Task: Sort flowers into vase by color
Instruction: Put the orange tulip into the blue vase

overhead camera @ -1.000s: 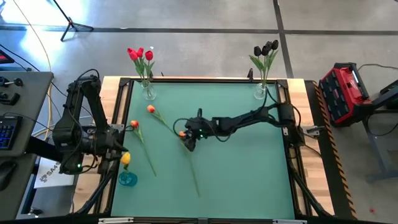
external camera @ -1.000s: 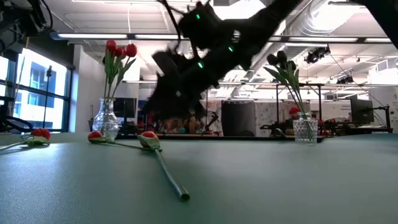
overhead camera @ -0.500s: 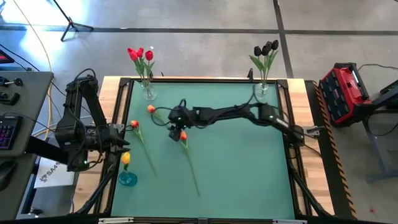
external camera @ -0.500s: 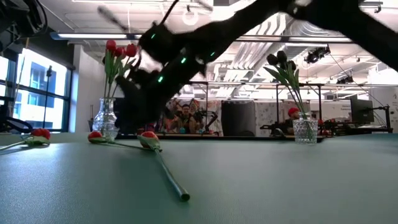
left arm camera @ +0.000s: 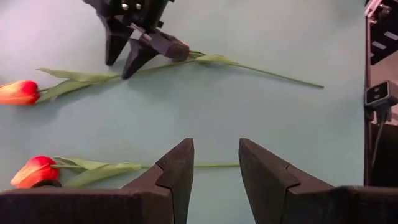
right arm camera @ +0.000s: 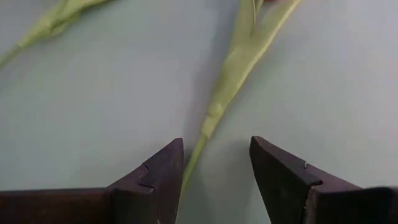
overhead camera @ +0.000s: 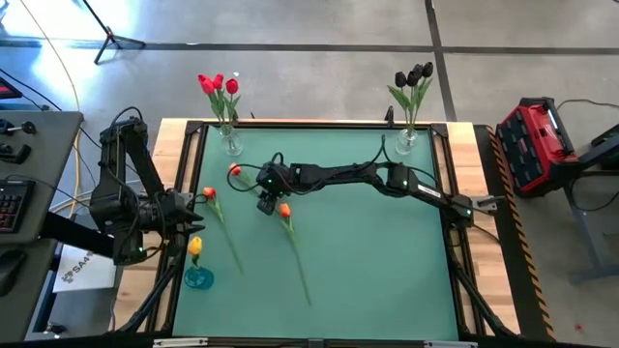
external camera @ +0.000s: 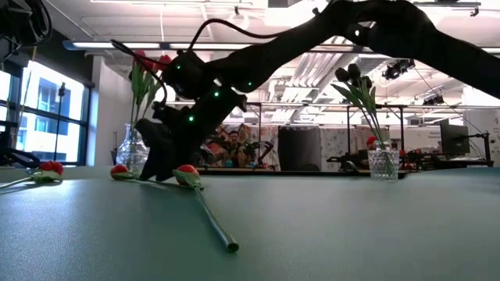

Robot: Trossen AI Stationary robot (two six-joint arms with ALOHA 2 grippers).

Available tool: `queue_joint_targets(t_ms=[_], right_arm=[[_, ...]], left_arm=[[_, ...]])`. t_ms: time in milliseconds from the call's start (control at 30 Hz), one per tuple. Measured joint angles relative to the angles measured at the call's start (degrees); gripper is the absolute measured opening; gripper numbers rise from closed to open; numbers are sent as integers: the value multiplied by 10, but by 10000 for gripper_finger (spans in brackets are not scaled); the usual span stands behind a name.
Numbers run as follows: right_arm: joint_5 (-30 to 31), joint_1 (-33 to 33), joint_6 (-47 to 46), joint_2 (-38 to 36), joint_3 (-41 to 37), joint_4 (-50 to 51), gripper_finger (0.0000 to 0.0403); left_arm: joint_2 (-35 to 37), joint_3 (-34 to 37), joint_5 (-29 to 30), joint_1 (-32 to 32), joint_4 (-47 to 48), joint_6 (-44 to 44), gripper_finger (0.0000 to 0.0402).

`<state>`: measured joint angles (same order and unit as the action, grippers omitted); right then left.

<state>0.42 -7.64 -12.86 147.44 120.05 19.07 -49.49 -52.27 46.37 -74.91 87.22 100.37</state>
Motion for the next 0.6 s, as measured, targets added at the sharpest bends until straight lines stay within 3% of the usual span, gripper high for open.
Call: queue_joint_targets(t_ms=[233, 600], right_arm=[[-7, 1, 25, -1, 0, 26, 151], [-7, 10, 53, -3, 0, 62, 10]], left_arm=[[0, 0, 0, 15, 0, -15, 117], [0, 0, 0, 33, 2, -16, 117]])
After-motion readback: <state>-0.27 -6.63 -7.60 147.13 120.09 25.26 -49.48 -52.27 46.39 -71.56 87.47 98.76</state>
